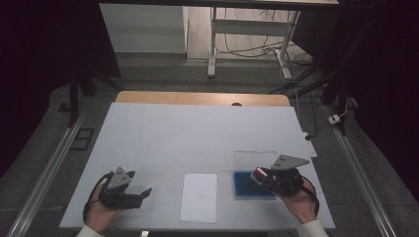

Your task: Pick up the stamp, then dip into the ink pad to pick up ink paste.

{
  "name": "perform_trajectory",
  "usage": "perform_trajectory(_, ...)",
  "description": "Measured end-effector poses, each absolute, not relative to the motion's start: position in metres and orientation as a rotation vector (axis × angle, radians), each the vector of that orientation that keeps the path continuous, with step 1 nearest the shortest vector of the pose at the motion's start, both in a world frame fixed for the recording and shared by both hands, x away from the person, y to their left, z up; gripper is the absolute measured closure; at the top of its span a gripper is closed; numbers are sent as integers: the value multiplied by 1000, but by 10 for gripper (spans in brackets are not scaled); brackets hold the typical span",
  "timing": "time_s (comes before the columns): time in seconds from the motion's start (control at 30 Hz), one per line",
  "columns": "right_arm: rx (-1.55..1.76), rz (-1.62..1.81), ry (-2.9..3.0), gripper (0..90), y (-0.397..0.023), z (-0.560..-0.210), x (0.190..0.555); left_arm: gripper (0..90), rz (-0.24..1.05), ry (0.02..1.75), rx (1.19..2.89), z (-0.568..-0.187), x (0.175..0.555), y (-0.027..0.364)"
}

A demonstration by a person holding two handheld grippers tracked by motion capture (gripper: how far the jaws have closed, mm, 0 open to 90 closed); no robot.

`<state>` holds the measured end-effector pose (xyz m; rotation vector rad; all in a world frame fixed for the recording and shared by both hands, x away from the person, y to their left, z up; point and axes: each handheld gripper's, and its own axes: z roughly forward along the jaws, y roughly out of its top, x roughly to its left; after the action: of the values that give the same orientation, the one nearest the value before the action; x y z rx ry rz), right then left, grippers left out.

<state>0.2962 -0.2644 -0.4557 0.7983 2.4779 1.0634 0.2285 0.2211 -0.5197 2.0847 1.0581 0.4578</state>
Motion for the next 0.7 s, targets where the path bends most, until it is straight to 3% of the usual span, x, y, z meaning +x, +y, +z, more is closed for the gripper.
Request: perform_trajectory(0.7, 758, 874, 2578, 700, -245, -462, 304, 151, 464, 1061, 2083, -519, 228, 222)
